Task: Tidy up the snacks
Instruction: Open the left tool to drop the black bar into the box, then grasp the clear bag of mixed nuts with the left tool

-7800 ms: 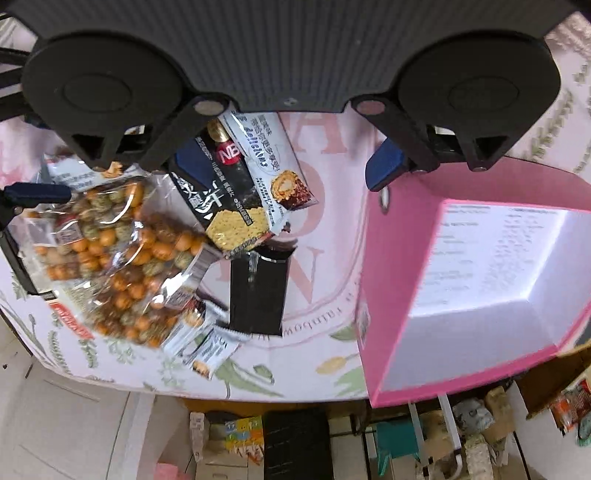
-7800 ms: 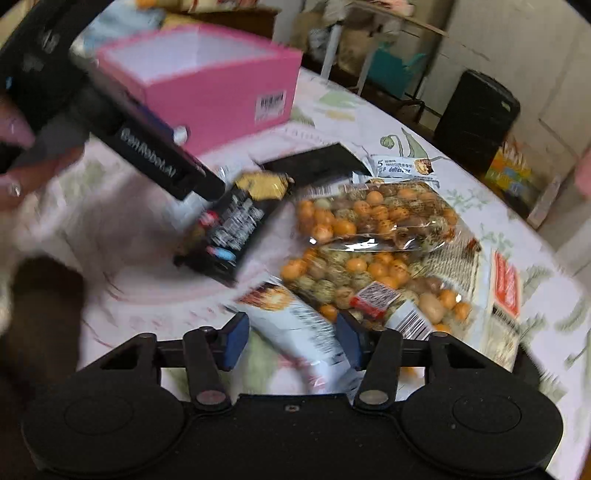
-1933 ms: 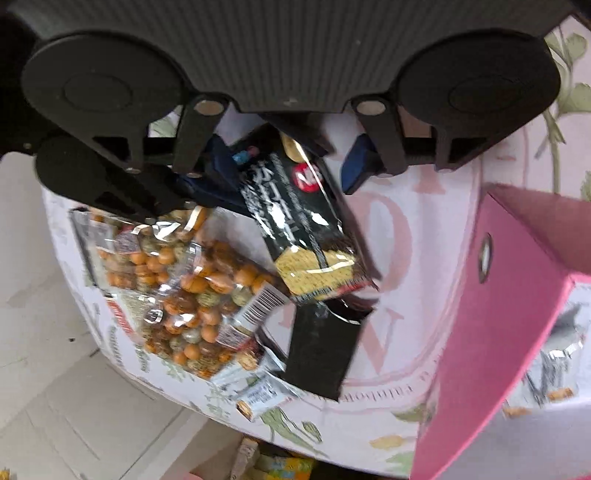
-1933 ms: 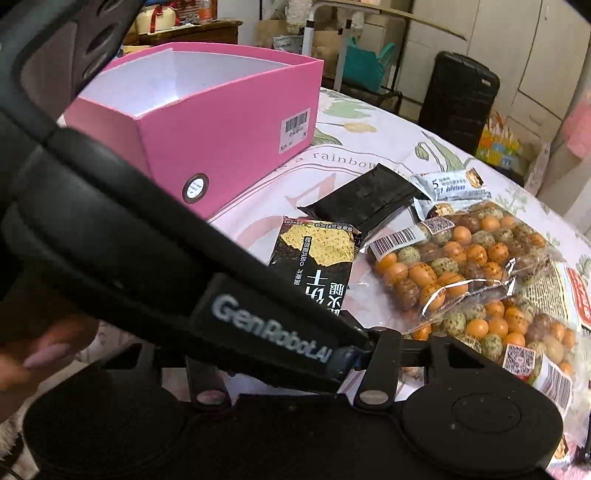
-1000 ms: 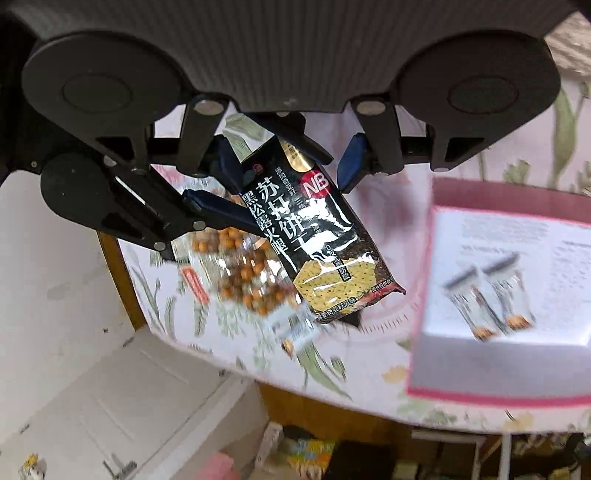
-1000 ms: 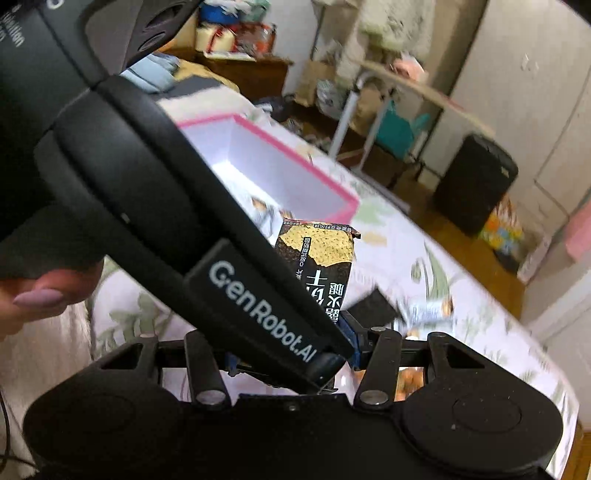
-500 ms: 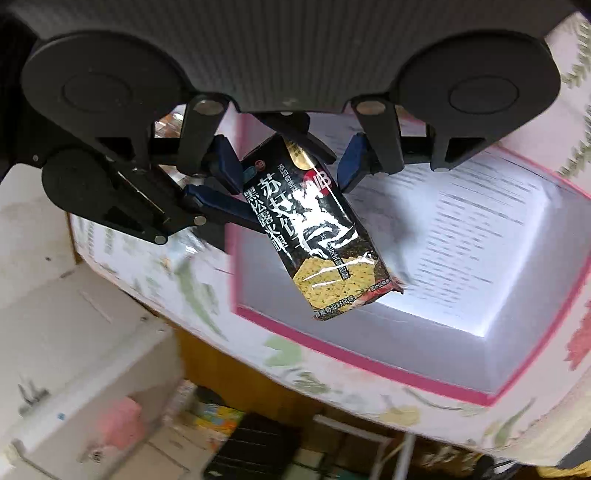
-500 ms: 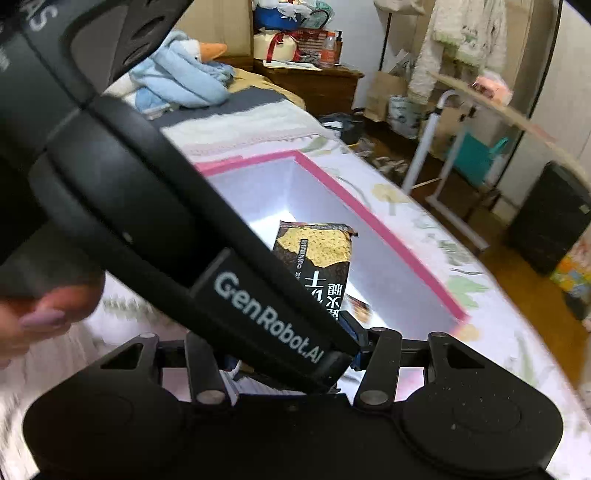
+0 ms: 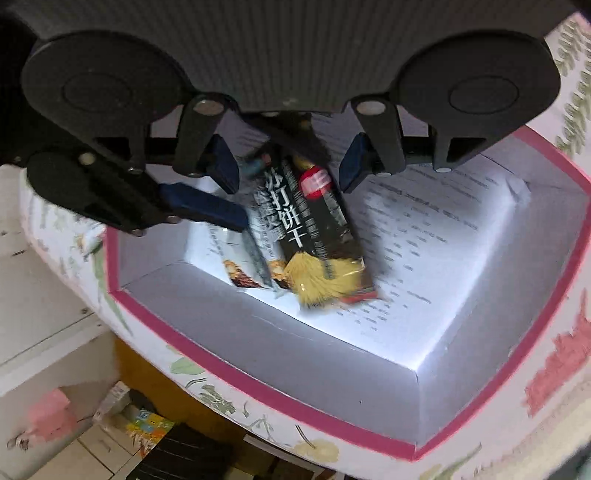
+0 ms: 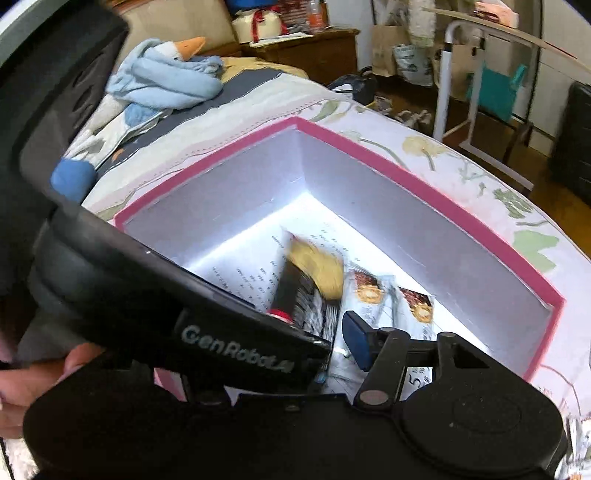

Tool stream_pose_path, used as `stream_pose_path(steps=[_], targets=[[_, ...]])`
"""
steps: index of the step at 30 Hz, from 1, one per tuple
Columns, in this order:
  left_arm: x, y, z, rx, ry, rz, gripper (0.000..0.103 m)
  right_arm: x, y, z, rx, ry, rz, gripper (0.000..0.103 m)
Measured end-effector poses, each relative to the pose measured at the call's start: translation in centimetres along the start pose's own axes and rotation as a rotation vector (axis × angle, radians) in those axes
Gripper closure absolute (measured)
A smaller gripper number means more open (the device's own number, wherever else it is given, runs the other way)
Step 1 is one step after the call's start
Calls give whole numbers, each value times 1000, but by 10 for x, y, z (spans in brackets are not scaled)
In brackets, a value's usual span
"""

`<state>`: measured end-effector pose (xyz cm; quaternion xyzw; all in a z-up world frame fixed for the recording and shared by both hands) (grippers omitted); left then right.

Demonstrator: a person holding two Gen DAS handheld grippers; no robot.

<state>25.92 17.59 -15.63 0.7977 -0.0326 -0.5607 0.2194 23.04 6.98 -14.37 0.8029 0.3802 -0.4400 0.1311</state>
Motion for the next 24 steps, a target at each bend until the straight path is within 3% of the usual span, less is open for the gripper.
stream_pose_path(steps=[3,8,16,24], targets=[[-8,7,3,62,34,-55,42,-13,7,1,24,15,-5,37],[-35,20,9,127,74,-49,41,-43,19,2,46,59,-16,36],[-84,61,30,262,94,44,41,-120,23,26,10,63,62,36],[-112,127,46,387,92,173,41,-202,74,59,168,122,202,36]])
Point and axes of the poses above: each gripper's, at about its wrist camera, not at the fingertips, and x roughly the way its jaws point, y to its right, z to its underside, the point moved 4 cm from there along x, roughly the way its jaws point, and after that the axes turned 4 degrees about z, right-handed, at the moved point
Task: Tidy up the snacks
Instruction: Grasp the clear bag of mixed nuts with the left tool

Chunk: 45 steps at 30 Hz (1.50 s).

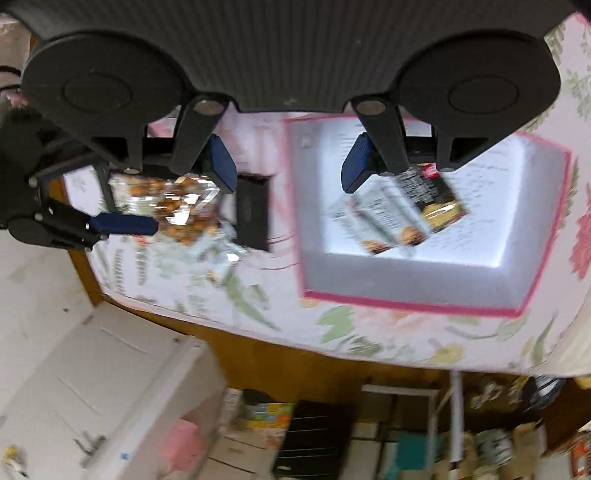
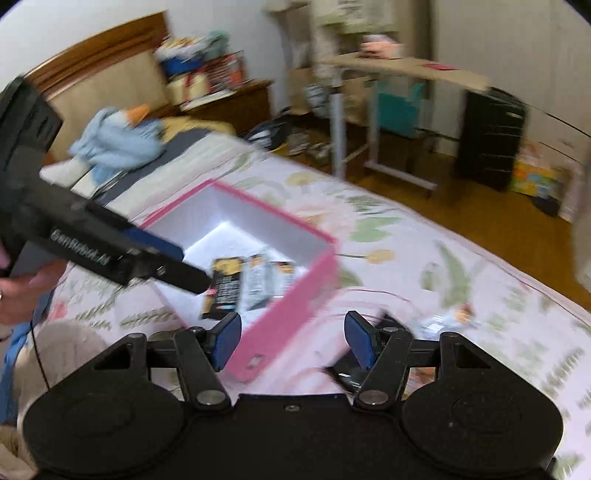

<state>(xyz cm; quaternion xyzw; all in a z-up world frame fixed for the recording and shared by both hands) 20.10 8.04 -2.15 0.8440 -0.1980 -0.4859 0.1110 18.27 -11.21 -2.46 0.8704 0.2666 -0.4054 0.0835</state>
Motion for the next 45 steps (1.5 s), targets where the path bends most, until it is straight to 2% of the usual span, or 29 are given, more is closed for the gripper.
stream_pose_path(steps=[6,9,11,16,21,24,27,30,35,37,42,45], targets=[[38,66,-27,68,-20,103,41,-15,58,36,134,-29,127,36],[63,97,-30,123,-29,134,41,-13,81,54,207,-42,158,36],[86,107,-31,119,-66,150,43,-6,91,67,238,-53,166,36],[143,106,-24,101,-127,130,46,21,106,93,261,-83,194,36],[195,91,-13,77,-166,117,48,47,108,113,285,-65,163,37],[231,83,-10,21,-185,104,50,60,106,117,295,-49,163,38],[255,73,-5,-34,-187,93,50,72,106,120,285,-69,211,38],[260,64,-4,-112,-206,167,49,82,104,124,285,-94,217,37],[266,57,2,-172,-283,259,46,91,93,125,239,-84,223,37],[264,61,5,-142,-292,258,47,95,89,124,223,-77,229,30],[252,69,16,-92,-354,279,47,97,78,123,142,-76,297,26],[246,73,23,-74,-392,327,47,99,69,125,84,-80,308,13]])
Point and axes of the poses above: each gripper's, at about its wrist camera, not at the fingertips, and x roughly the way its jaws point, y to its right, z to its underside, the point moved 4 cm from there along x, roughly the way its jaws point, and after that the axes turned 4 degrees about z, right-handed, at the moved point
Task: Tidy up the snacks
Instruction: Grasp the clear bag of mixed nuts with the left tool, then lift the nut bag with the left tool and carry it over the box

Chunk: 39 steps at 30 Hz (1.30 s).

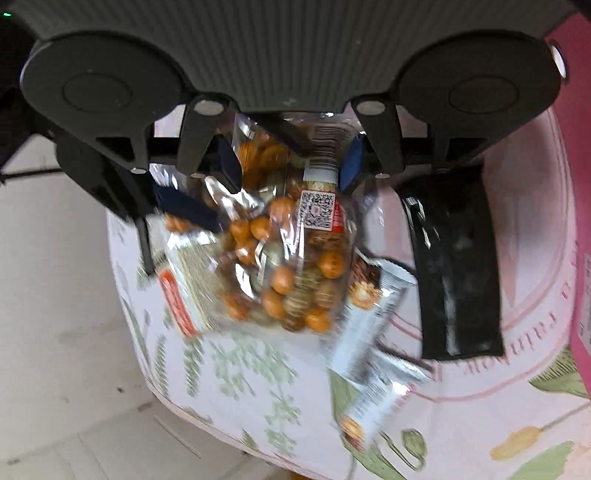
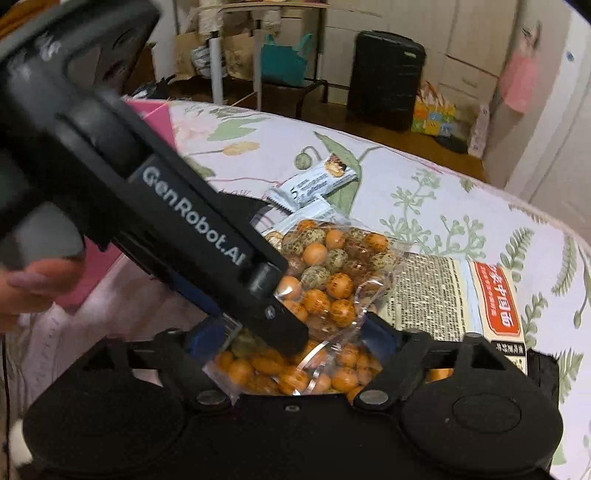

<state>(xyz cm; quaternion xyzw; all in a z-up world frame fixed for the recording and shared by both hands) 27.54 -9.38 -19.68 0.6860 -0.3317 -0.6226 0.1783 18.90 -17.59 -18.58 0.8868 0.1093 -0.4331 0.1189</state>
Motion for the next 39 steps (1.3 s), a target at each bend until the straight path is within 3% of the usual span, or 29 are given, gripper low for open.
stream_pose_path(steps=[4,6,9,13,22,32,39], targets=[[3,-3,2,-8,-1,12,47,7,-16,4,-74,-2,47,0],[4,-6,1,-10,20,9,47,11,-25,6,-114,11,85,0],[9,-9,2,3,45,6,46,12,-25,4,-66,15,107,0],[9,-6,4,38,69,11,47,6,-22,5,-26,33,107,3],[5,17,15,166,63,-73,47,-10,-16,6,42,34,54,9],[-4,24,27,148,6,-78,47,-20,-14,5,54,8,24,9],[2,13,30,73,-34,-40,46,-1,-17,14,-47,9,56,2]])
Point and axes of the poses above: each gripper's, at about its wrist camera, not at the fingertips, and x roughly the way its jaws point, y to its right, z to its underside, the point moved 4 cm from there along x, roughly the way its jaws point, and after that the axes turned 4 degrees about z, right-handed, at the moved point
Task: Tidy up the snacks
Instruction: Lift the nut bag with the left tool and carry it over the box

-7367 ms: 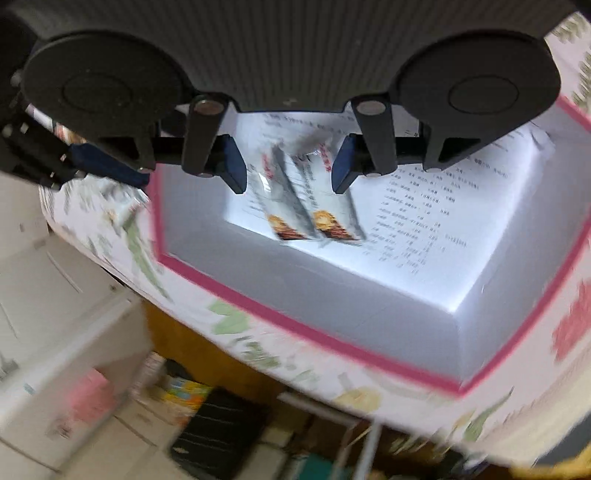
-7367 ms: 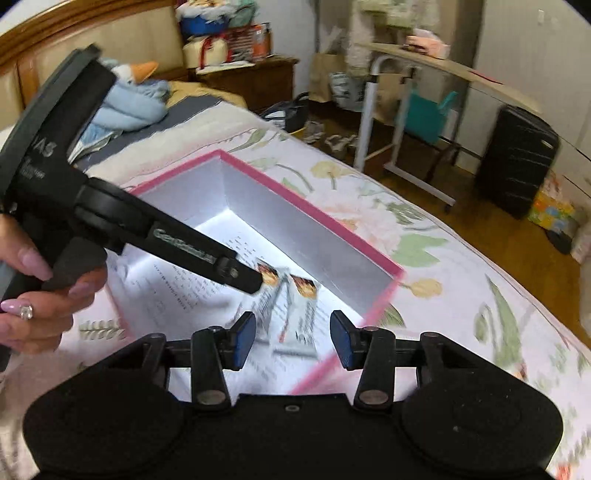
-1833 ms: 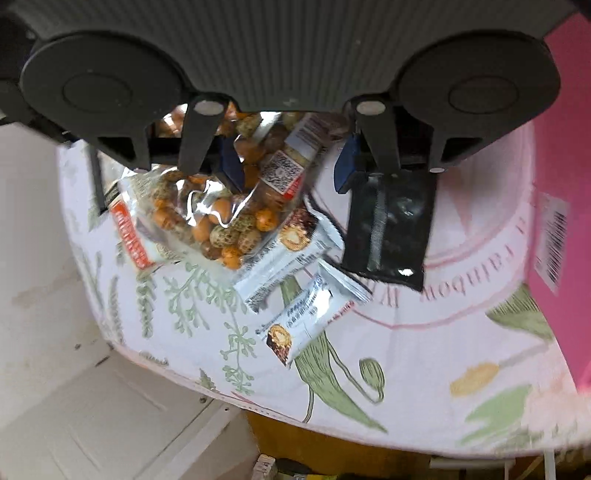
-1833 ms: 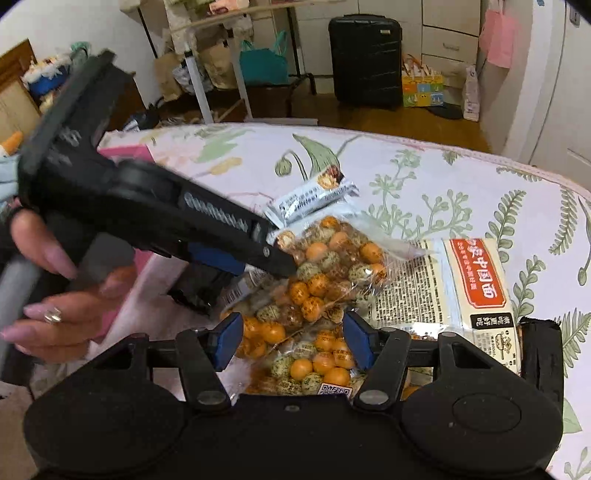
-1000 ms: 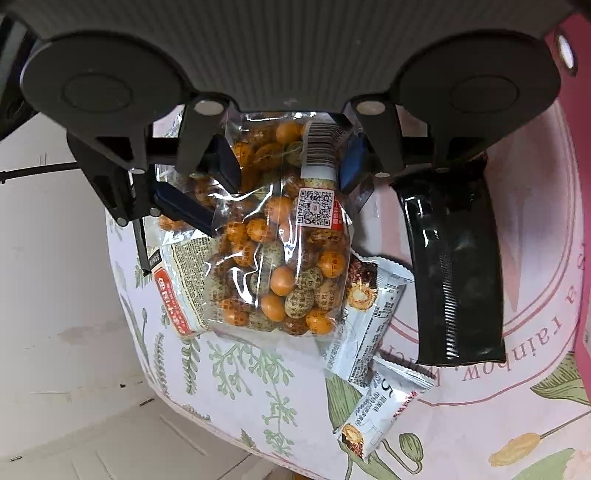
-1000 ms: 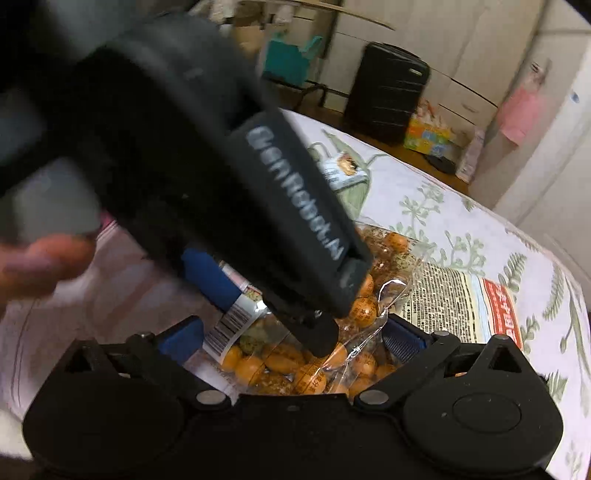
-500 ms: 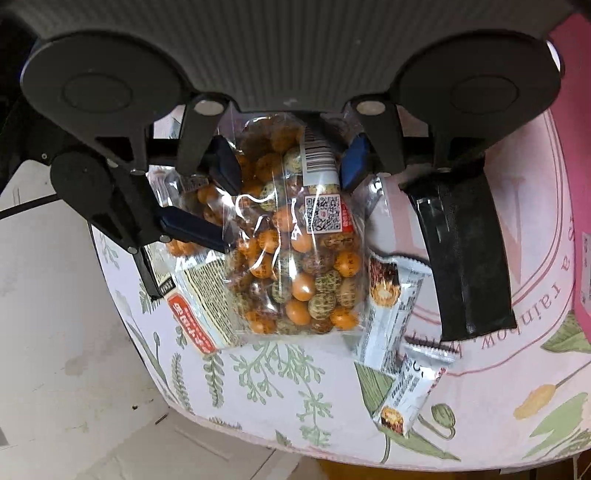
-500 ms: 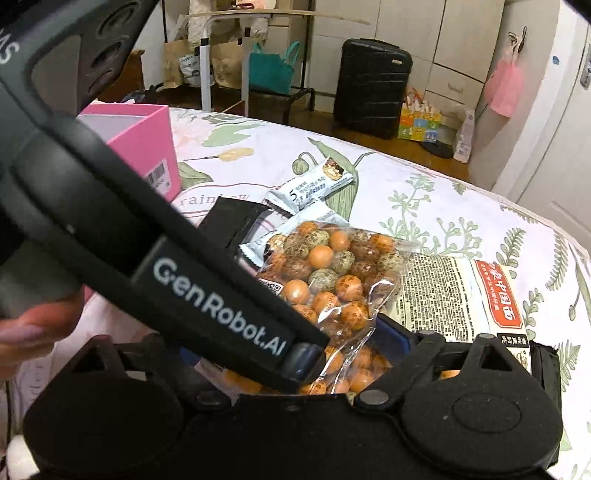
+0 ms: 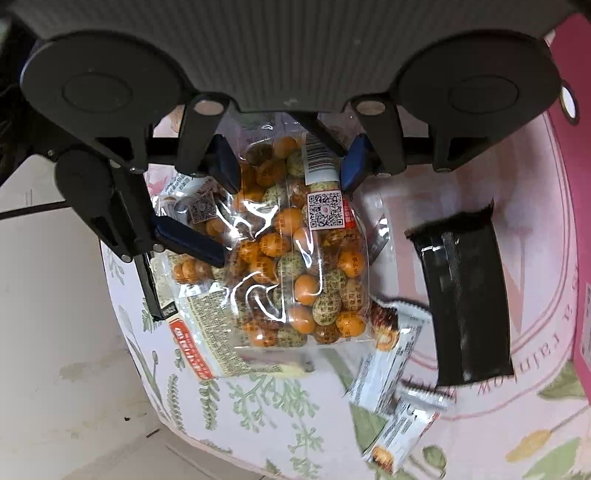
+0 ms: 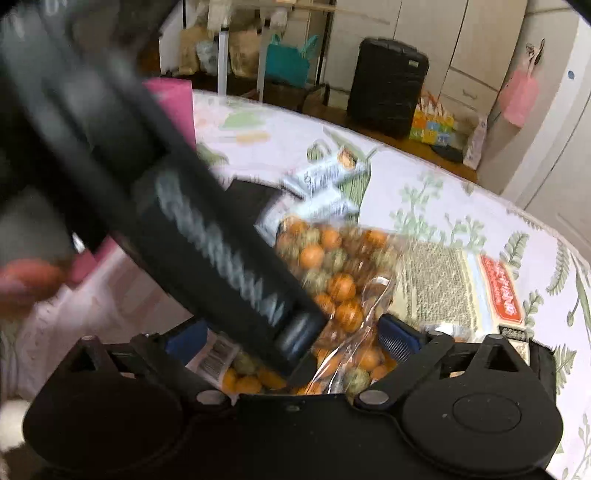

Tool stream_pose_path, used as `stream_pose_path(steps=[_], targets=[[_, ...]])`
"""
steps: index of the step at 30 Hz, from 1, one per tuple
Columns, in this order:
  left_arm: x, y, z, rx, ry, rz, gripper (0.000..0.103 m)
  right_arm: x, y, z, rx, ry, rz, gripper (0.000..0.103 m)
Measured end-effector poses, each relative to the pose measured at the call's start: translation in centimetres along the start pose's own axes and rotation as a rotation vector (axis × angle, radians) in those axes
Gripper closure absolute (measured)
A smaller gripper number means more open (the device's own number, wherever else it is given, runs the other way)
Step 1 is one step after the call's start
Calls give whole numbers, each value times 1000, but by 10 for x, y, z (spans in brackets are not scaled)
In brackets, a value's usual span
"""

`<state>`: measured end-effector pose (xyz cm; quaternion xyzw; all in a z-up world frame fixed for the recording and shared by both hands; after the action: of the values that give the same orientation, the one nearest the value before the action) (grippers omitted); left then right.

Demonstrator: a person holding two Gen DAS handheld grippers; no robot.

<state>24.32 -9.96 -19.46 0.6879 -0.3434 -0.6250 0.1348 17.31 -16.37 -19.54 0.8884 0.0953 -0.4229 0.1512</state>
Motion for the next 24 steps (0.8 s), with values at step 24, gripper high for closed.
stream_pose_path(steps=[24], targets=[[-9,13,9,65,62,-79,45,-15,5,-5,31,0,3,19]])
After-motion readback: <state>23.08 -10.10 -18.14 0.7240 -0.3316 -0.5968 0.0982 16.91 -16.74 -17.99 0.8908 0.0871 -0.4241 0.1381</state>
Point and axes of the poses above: each gripper's, at about its wrist camera, not at the fingertips, and x roughly the way its jaws point, y to its right, z to its underside, the point moved 4 cm from there along x, roughly the way its jaws point, and after that the axes turned 4 degrees about z, right-handed, at the moved point
